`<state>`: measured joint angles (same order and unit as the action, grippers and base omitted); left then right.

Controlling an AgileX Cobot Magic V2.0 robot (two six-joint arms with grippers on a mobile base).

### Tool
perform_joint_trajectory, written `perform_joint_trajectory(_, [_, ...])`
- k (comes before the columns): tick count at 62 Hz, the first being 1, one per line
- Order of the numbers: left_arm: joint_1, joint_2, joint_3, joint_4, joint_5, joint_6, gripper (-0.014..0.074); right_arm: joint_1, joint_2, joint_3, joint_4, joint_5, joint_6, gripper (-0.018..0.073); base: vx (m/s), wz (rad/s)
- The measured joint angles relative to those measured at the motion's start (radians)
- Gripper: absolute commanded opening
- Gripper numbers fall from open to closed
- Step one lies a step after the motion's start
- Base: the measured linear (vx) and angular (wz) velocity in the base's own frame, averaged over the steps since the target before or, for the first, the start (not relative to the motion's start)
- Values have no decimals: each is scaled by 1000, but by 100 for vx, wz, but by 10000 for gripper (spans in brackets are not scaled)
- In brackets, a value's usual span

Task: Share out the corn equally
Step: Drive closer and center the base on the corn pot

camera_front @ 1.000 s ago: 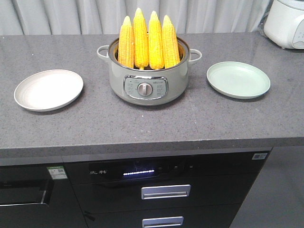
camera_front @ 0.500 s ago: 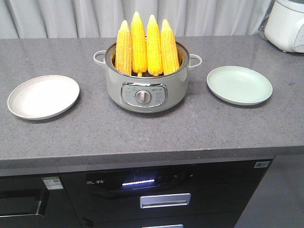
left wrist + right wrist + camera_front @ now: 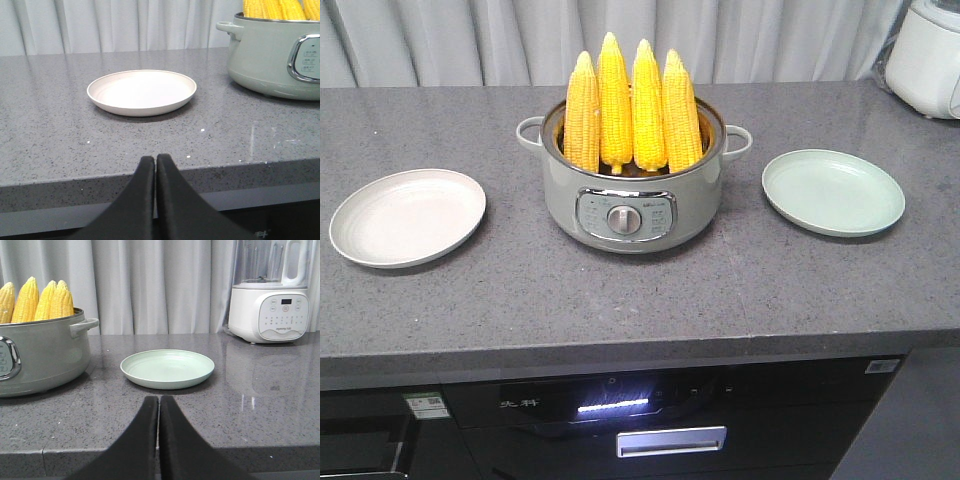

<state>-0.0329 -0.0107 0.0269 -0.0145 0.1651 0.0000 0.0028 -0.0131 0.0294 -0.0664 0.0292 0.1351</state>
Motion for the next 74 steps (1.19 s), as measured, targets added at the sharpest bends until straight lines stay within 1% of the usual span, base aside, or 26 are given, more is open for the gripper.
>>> perform_joint_trajectory(74, [0, 0, 0, 0, 0, 0, -7, 0, 0, 0, 0, 0, 0, -1, 5, 1])
